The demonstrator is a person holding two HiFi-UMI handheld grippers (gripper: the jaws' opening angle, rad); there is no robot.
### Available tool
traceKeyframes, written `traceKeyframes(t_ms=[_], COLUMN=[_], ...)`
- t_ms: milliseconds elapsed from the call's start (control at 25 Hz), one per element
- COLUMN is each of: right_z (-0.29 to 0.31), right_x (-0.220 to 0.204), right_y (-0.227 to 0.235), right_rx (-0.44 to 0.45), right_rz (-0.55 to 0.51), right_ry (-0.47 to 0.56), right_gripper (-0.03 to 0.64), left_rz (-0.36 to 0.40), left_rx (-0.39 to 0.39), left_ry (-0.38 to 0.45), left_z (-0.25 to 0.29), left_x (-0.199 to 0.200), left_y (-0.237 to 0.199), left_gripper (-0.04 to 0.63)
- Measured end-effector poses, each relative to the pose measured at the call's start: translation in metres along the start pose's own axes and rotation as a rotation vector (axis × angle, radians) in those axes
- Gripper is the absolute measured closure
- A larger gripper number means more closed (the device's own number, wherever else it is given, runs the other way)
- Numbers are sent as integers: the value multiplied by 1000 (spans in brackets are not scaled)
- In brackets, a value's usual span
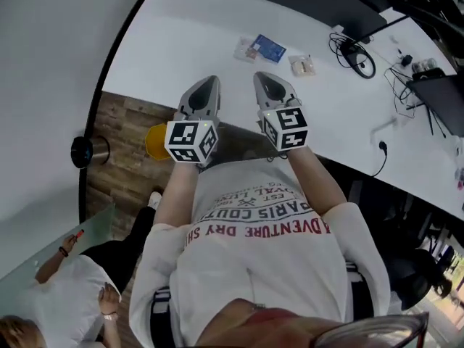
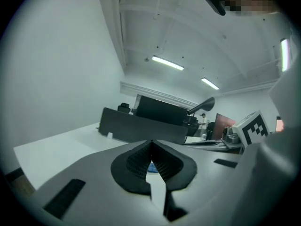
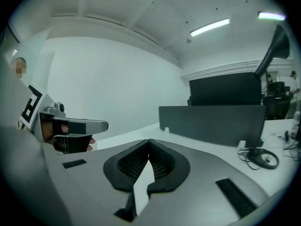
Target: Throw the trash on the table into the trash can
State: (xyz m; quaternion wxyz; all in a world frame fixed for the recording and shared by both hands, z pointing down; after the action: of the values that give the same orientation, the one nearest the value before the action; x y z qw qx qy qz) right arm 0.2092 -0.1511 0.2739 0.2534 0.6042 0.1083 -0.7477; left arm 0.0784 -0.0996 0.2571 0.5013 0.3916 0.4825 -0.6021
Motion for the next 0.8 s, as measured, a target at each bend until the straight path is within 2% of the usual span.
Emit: traceKeyframes(t_ms=[160,320,600,800], right_z=[-72,-124,-157,-151], right_x=[-12,-25,-42,-46], right_y=[62,97,132,150], right_rx=[-200,-345,-474,-503], right_rz=[36,88,151,190], right_ry=[22,49,54,44], right_gripper=[591,591,591,591], left_rz=[85,137,177,170], left_rx=[-142,-274,-404,-429], left_ry=[-19,-50,-94,-124], left_z=[35,59,93,113], left_x=[-6,-12,-23,-24], left_y=[76,134,182,187], left_gripper=[572,573,572,572])
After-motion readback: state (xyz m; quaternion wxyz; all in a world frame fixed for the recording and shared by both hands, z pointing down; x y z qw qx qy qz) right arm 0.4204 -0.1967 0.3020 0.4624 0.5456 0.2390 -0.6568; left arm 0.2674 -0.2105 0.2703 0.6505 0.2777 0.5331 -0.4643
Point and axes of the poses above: the fingertips, and each gripper's own axes: z forward along the fingers, y to its right, x out of its top, the point moved 4 cm from there along -z, backward along the fingers, and after that the axes turned 14 degrees about x, right-handed, at the moved point
